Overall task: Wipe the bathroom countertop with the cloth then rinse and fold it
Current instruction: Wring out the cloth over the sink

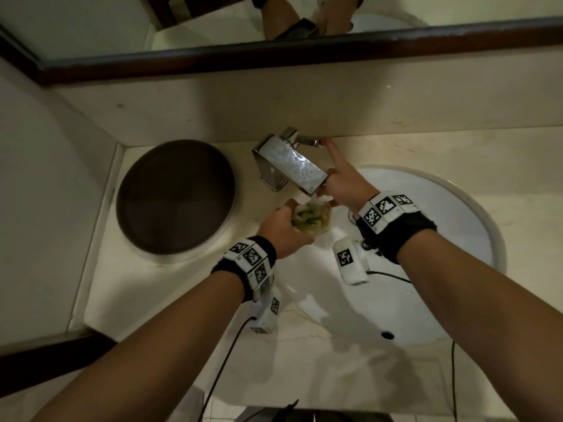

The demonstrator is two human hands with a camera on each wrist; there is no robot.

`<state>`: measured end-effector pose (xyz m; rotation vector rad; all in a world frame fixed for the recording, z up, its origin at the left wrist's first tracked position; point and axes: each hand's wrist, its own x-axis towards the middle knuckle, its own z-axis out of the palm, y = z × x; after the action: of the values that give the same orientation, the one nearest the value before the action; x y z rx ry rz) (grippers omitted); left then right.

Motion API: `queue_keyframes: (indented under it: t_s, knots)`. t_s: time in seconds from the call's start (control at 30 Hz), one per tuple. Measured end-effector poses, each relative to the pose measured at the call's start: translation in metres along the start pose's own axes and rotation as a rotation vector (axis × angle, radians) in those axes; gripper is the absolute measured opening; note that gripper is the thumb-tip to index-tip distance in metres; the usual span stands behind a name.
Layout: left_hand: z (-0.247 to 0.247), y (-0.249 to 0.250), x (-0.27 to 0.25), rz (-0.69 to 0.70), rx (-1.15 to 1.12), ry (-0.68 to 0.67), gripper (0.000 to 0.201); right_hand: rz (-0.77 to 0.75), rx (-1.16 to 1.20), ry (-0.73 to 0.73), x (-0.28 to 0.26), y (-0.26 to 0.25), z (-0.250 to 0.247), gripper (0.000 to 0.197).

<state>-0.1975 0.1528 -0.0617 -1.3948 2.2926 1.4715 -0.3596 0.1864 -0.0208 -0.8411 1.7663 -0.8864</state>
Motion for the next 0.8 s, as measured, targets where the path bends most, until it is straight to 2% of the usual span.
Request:
queue_keyframes:
  t_s: [0.13,0.2,0.27,0.33,0.43,0.53,0.63,0.7,0.8]
  knots:
    - [0.005,0.0,-0.012,0.026,0.06,0.008,0.044,-0.029,-0.036,-0.05,-0.016,0.008,-0.004,0.085]
    - [0.008,0.002,-0.019,0.055,0.099,0.012,0.045,-0.008,-0.1,-0.085,-0.026,0.014,-0.005,0.079]
    - [0.012,0.008,-0.028,0.084,0.139,0.029,0.046,0.104,-0.114,-0.11,-0.04,0.026,-0.003,0.063]
    - [0.016,0.016,-0.036,0.144,0.19,0.039,0.046,0.286,-0.015,-0.137,-0.058,0.038,-0.001,0.049]
    - [0.021,0.031,-0.048,0.305,0.318,0.046,0.042,0.447,0.226,-0.164,-0.081,0.05,-0.004,0.056]
    - [0.027,0.047,-0.057,0.507,0.524,0.071,0.036,0.438,0.229,-0.091,-0.091,0.051,-0.013,0.061]
    - [0.036,0.062,-0.063,0.68,0.687,0.098,0.051,0.408,0.204,0.015,-0.096,0.05,-0.026,0.059]
    - [0.042,0.073,-0.063,0.75,0.739,0.117,0.058,0.426,0.319,-0.012,-0.101,0.049,-0.035,0.058]
    - [0.046,0.089,-0.065,0.85,0.76,0.152,0.055,0.463,0.5,-0.098,-0.111,0.05,-0.045,0.059]
